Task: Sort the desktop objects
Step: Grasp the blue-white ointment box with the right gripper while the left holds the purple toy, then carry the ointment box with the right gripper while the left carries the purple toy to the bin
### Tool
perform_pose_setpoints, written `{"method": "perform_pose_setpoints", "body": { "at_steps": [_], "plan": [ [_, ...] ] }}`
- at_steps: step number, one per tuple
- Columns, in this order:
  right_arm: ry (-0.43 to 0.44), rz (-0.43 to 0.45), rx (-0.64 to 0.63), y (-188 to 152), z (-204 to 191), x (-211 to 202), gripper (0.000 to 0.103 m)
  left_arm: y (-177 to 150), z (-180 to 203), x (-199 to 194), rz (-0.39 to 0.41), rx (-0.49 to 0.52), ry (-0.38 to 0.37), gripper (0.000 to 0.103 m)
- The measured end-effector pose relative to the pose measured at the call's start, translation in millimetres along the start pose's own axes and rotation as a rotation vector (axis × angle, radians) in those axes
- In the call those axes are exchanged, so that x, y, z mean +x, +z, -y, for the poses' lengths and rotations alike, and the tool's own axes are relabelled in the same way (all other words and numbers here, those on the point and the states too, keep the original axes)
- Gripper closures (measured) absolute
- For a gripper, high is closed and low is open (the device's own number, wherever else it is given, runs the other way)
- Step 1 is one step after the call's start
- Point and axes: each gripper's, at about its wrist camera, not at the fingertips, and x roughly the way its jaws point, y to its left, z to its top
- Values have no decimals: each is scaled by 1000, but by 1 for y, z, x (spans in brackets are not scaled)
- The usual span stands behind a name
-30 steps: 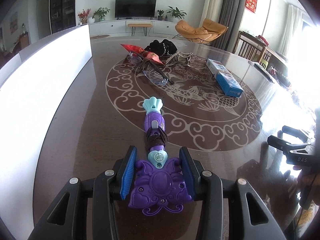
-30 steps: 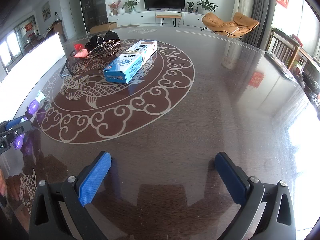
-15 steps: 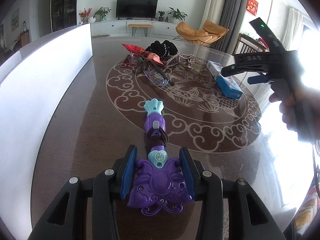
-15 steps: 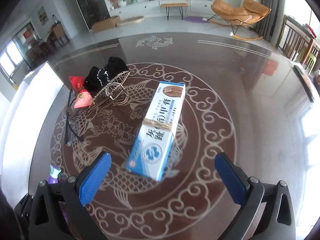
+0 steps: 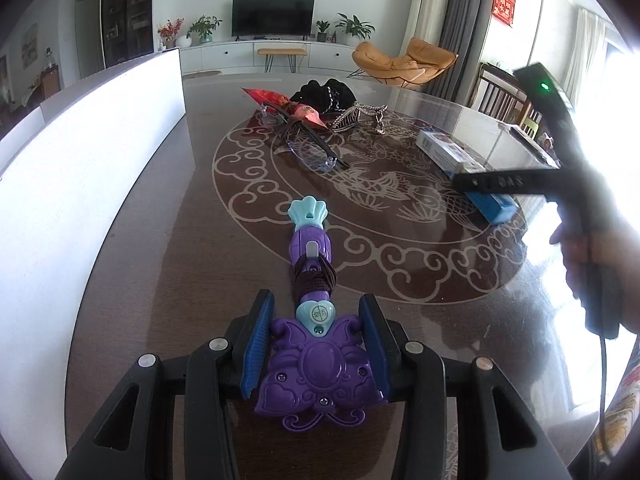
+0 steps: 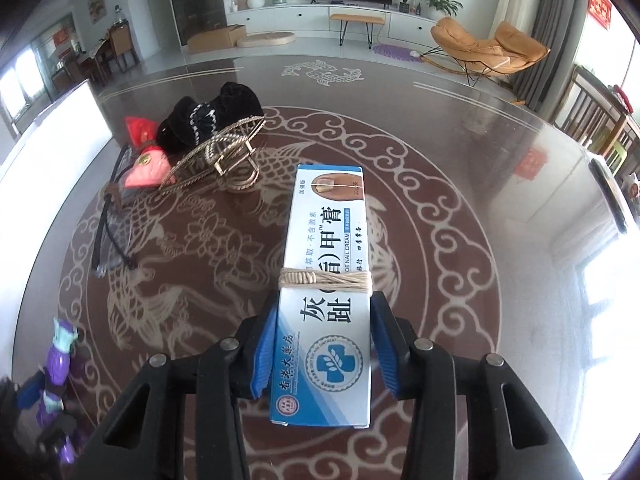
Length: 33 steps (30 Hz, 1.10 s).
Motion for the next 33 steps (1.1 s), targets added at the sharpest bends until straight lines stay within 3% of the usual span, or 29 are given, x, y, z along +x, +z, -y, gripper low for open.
{"method": "perform_pose_setpoints", "body": {
  "at_steps": [9,10,11,12,13,19,25,26,27,28,29,30,33],
  "plan": [
    [46,42,-63,-147,3,-87,59,0,5,0,-1,23,23,58],
    [46,42,-66,-156,5,-92,55,0,5,0,-3,33,10,54],
    [45,35,-69,-163,6,-97,49,1,7,0,-22,52,-18,36],
    [44,14,-67,-167,7,-99,30,1,8,1,-62,72,-26,11],
    [50,-17,-67,-169,8,-99,17,0,8,2,-109,87,-12,3],
    [134,-84,-77,-173,20,-102,16,-10,-7,-13,-167,105,-91,2],
    [129,-168,-126,-138,6,-81,16,20,1,16,-211,66,-14,3],
    [116,-191,-137,-132,3,-77,16,24,5,21,-225,82,12,6],
    [109,-213,-148,-128,0,-74,18,26,12,23,-221,125,44,22],
    [97,-229,-163,-126,-3,-74,30,26,18,20,-193,167,31,34],
    [92,-230,-177,-126,-4,-78,50,27,22,18,-177,188,14,60],
    [91,-231,-181,-126,-4,-81,58,27,24,17,-173,201,10,79],
    [89,-224,-184,-129,1,-88,59,24,24,12,-140,210,-24,82]
  ]
}}
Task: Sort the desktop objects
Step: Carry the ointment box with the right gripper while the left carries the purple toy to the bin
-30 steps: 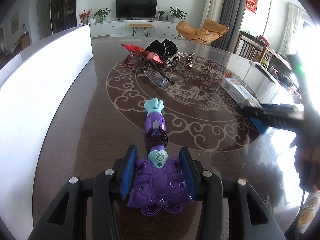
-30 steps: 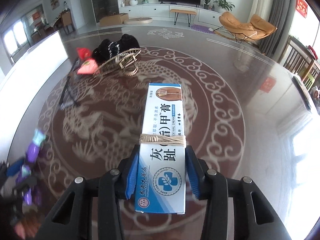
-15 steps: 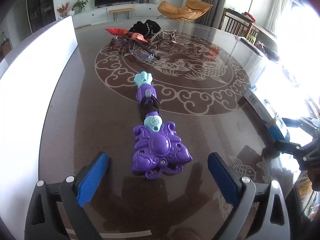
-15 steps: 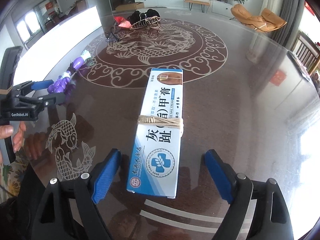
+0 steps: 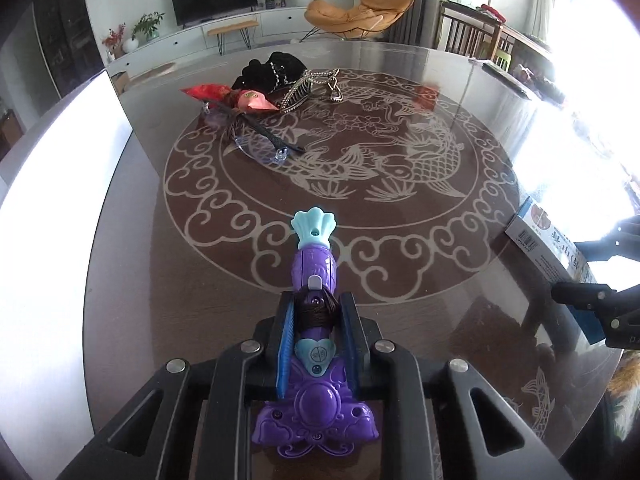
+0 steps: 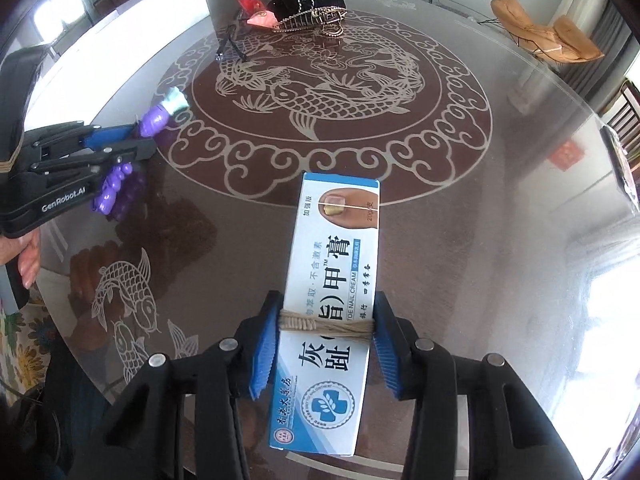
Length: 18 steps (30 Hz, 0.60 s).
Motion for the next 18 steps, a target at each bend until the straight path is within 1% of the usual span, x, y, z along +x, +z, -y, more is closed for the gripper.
{"method": "perform_pose_setpoints", "body": {
  "at_steps": [2,4,8,14,18],
  "plan": [
    [-2,29,7,-5,3,-8,59,-7,-3,-14,54,-26,-37,82],
    [26,60,30,-8,7,-22,59,-14,-6,-30,104,-46,-61,82],
    [28,109,-11,-5,-2,-52,59,-21,-12,-68,197,-82,-95,83],
    [26,177,-118,30,-43,-89,59,-25,-41,-137,365,-186,-138,83],
    [58,224,-187,62,-81,-109,59,-29,-76,-191,463,-258,-151,83]
  ]
}}
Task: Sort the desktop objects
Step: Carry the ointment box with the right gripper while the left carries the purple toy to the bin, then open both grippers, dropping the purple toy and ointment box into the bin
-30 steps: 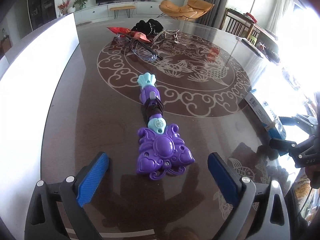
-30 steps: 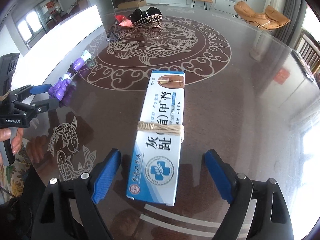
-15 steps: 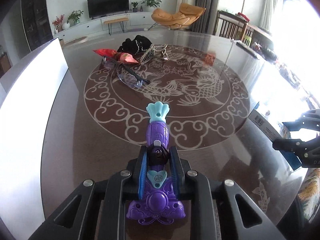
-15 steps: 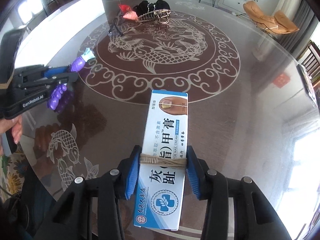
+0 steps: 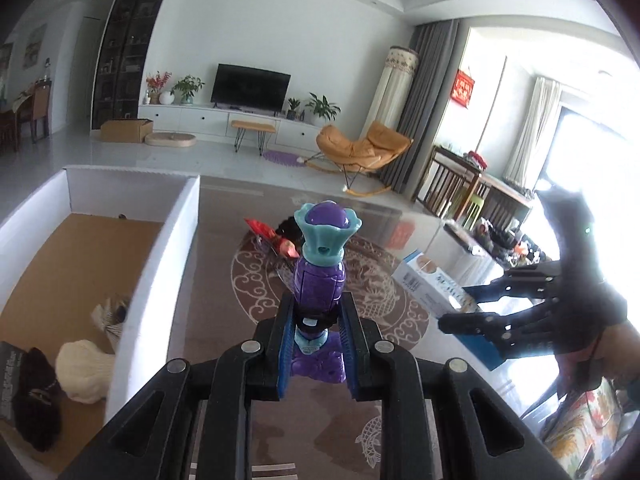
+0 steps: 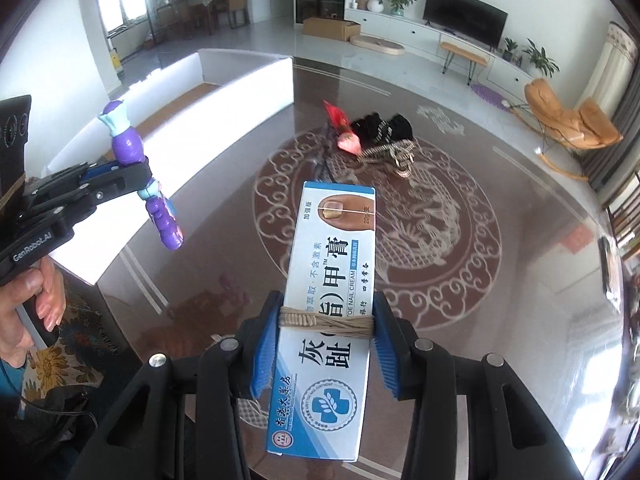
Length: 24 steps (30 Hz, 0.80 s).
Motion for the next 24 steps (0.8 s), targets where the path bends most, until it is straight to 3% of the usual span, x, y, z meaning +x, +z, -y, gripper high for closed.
{"method": "perform_pose_setpoints", "body": {
  "at_steps": [6,9,15,20,21,22,23,24],
  "plan": [
    [122,92,-99,76,-76,-9,59,37,-67,-71,53,-59,79,83],
    [226,131,-145,112,-128,-10,59,43,-113,-90,26,-91,179,83],
    [367,138,-235,159,-231,18,59,18,-212,-86,-131,-209,346,83],
    [452,53,-266,159,-289,70,57,-20,-265,-65,-280,-300,453,79],
    [458,27,-273,156,-297,81,53,-24,-271,-63,-294,-322,477,68],
    [454,-10,-280,153,-305,93,38,-28,-277,-64,-294,-344,507,59],
    [430,-44,-283,150,-311,104,27,-31,-281,-67,-281,-361,528,38],
    [404,-55,-284,147,-313,111,27,-32,-282,-71,-257,-372,544,22]
  ]
}}
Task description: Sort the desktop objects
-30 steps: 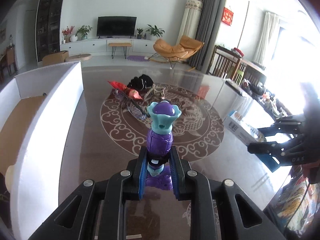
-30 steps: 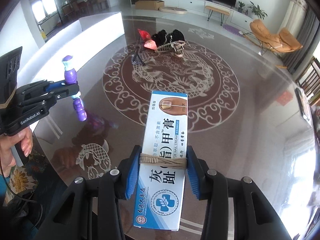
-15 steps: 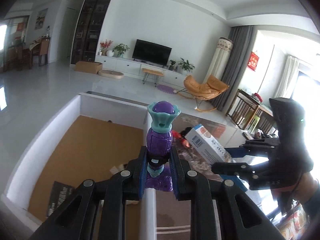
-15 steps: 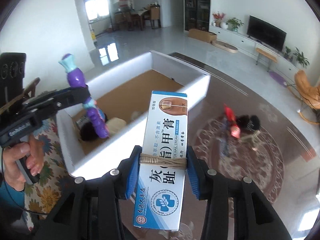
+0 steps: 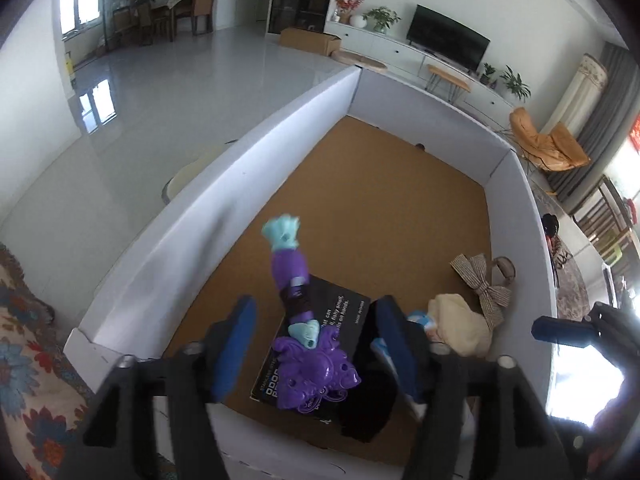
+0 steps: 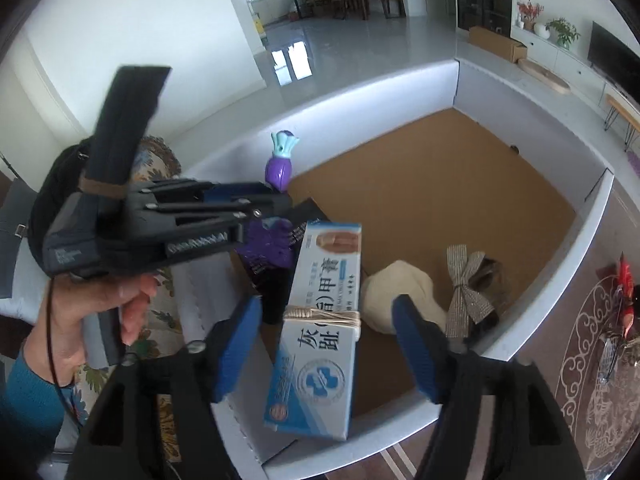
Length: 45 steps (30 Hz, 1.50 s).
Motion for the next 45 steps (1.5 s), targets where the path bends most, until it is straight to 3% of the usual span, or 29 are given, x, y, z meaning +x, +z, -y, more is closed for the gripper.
{"method": "perform_pose_setpoints", "body": {
  "at_steps": [4,6,8,11,14,17,19,20,23,27,34,40,45],
  "plan": [
    [-13,78,6,-15,12,-15,25,-5,-2,-13,83,-27,21,16],
    [-45,170,24,-20,28,-39,15,-9,7,-19,105,-21,22,16],
    [-113,274,40,-33,48,-65,0,-13,22,-28,139,-2,-9,16],
    [-238,365,83,-68,89,-92,0,-21,61,-41,181,51,-66,16],
    [-376,358,153,-119,142,-103,0,-32,110,-55,204,128,-160,16],
    [-499,282,277,-188,200,-110,0,-49,166,-72,217,229,-266,14],
    [-566,221,377,-235,235,-116,0,-65,205,-80,219,295,-331,6],
    [-593,203,428,-257,250,-119,0,-74,222,-81,213,320,-361,0],
    [-651,200,561,-310,282,-136,0,-101,279,-63,147,399,-415,0],
    [-685,212,663,-351,298,-152,0,-132,339,-7,64,490,-346,0],
    [-704,209,686,-359,298,-152,0,-153,379,69,-6,550,-185,0],
    [-710,164,684,-358,299,-144,0,-156,390,86,-37,564,-147,0],
    [-674,172,701,-362,302,-145,0,-147,397,96,-51,554,-162,0]
  ]
}}
